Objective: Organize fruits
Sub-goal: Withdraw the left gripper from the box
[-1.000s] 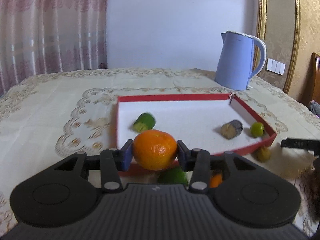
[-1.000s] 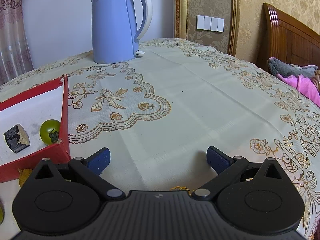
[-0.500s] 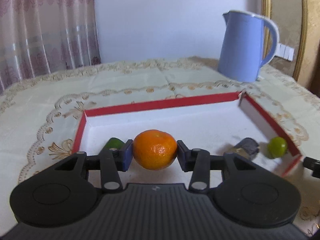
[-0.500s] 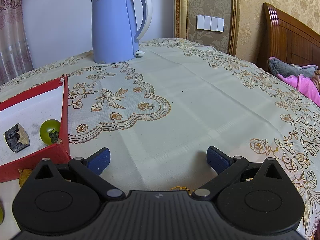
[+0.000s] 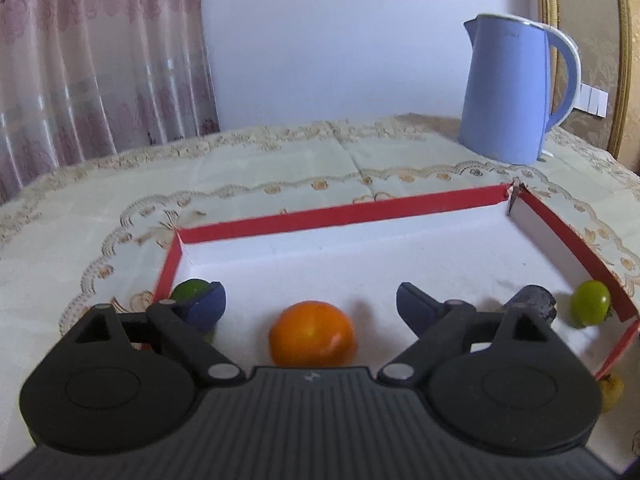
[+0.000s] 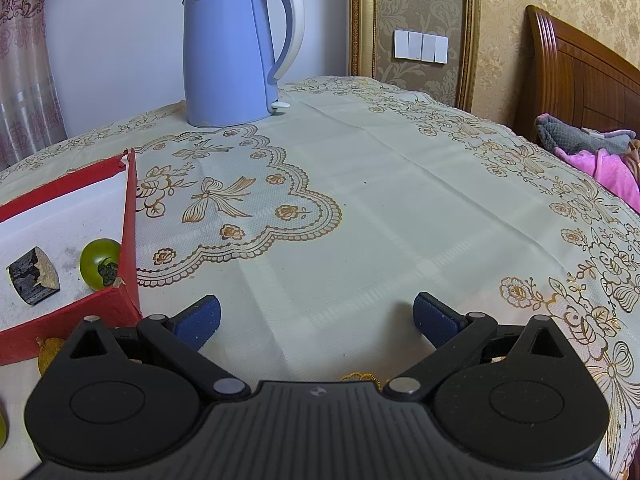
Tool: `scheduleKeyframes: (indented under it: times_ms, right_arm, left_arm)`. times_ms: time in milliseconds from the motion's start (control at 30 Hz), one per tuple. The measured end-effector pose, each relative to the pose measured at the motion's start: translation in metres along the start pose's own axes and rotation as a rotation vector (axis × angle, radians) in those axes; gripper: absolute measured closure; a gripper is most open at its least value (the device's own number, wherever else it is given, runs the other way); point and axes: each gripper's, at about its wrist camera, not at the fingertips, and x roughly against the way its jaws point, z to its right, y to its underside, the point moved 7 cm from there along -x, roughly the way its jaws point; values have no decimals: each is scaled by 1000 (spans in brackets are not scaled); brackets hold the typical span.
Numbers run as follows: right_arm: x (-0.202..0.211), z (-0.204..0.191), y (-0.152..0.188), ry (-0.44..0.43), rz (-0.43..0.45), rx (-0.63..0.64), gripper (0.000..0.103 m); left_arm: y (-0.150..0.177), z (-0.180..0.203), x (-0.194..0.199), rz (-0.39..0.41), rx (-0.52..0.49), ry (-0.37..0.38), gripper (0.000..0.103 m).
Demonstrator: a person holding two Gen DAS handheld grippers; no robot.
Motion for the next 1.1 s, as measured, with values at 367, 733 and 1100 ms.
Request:
scheduleKeyframes:
  times_ms: [367, 733, 1100]
  right_arm:
    - [0, 0, 0, 0, 0, 0, 0]
    - [0, 0, 0, -1, 0, 0, 0]
    - [0, 0, 0, -3, 1, -2, 0]
  left_arm:
    - [20, -37, 88, 82, 91, 15, 3]
    - [69, -42, 120, 38, 105, 2, 2]
    - [81, -33, 93, -30, 146, -2, 2]
